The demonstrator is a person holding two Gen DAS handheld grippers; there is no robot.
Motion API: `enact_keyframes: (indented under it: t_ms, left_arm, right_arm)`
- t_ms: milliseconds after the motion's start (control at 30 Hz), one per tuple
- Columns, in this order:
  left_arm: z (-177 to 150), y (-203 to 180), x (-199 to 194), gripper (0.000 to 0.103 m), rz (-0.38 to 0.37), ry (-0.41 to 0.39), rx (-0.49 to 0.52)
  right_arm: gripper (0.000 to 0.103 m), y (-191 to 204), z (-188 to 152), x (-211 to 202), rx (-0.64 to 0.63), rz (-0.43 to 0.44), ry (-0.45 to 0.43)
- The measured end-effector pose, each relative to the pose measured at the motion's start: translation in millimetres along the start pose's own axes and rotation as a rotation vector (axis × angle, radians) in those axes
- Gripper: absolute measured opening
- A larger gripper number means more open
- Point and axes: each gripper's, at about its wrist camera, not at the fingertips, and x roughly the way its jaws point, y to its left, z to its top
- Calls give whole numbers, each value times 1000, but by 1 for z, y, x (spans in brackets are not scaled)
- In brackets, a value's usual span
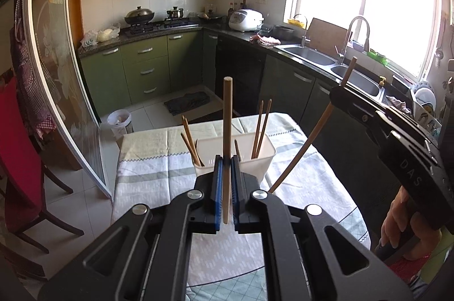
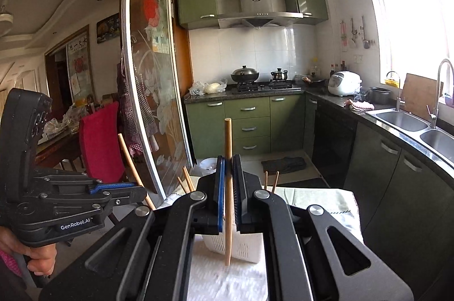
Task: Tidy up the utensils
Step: 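Drop the chopsticks into the white holder and open both grippers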
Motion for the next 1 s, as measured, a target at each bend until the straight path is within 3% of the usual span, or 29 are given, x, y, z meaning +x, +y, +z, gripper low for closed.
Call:
enact_keyframes:
  t_ms: [333,567,733,1000]
  left_arm:
    - [57,-7,-14,6,20,-95,2]
    - [86,0,-1,6,47,-133,-30]
    - [94,8,23,6,48,-115,-41]
    - [78,16,70,6,79,-41,-34]
  right_arm:
    - [6,-8,49,1,0,-13,-78]
    - [6,-20,69,25,-2,-39,-106]
    - [6,-31,72,55,9,-54,-82]
    - [6,-45,42,93,53,-50,6]
